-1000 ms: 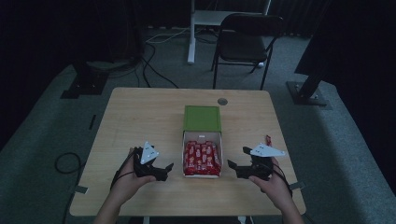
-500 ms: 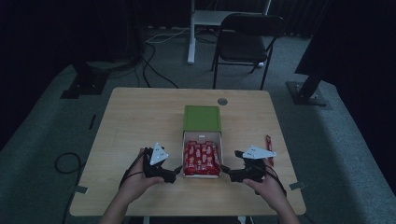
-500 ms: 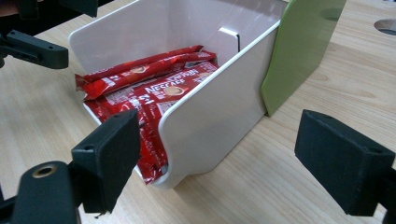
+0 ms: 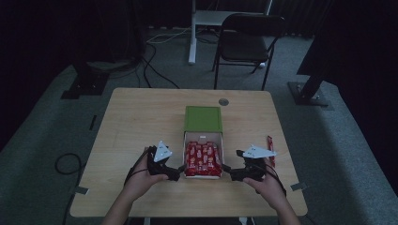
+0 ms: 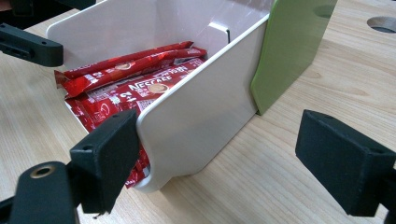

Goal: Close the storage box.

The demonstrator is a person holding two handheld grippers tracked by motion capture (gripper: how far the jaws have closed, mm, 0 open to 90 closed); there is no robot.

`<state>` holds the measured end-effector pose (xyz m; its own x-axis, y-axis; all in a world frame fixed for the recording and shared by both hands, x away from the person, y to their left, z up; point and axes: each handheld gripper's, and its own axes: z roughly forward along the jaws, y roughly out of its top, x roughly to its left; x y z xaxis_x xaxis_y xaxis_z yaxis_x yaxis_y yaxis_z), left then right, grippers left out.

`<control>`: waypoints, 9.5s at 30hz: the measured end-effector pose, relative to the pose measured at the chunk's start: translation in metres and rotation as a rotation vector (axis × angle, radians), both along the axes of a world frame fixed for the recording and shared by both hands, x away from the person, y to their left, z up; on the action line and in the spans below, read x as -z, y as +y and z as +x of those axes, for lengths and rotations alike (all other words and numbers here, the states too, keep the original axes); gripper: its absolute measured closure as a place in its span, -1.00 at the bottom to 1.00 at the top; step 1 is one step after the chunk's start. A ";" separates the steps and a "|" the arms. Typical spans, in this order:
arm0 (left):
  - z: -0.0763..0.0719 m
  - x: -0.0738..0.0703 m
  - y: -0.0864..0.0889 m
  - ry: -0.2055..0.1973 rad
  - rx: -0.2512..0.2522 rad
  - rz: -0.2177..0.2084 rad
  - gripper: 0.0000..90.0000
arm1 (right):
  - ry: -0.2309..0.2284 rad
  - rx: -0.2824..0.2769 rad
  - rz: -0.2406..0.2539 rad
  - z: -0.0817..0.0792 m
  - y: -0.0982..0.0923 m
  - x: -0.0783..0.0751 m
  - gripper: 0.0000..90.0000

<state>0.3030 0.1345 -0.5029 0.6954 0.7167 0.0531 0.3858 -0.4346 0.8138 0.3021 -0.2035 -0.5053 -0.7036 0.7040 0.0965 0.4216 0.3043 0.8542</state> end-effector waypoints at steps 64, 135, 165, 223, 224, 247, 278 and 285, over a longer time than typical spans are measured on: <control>0.037 -0.002 -0.002 0.012 -0.029 0.006 -0.94 | -0.023 0.030 0.005 0.030 0.004 -0.007 -0.70; 0.092 -0.003 -0.007 -0.021 -0.088 0.010 -0.94 | -0.015 0.135 0.007 0.087 0.010 -0.005 -0.72; 0.088 -0.014 -0.009 -0.036 -0.080 -0.036 -0.94 | -0.018 0.142 0.048 0.086 0.014 -0.011 -0.71; 0.047 0.034 0.065 0.052 -0.241 -0.030 -0.94 | 0.043 0.162 -0.024 0.035 -0.014 0.039 -0.71; 0.046 0.035 0.067 0.057 -0.245 -0.033 -0.94 | 0.045 0.163 -0.027 0.034 -0.015 0.041 -0.71; 0.036 0.051 0.111 0.120 -0.494 0.031 -0.94 | 0.088 0.169 -0.091 0.011 -0.025 0.064 -0.71; 0.030 0.063 0.133 0.176 -0.654 0.049 -0.94 | 0.095 0.174 -0.204 0.006 -0.023 0.069 -0.73; 0.030 0.063 0.133 0.176 -0.655 0.049 -0.94 | 0.096 0.174 -0.204 0.006 -0.023 0.069 -0.73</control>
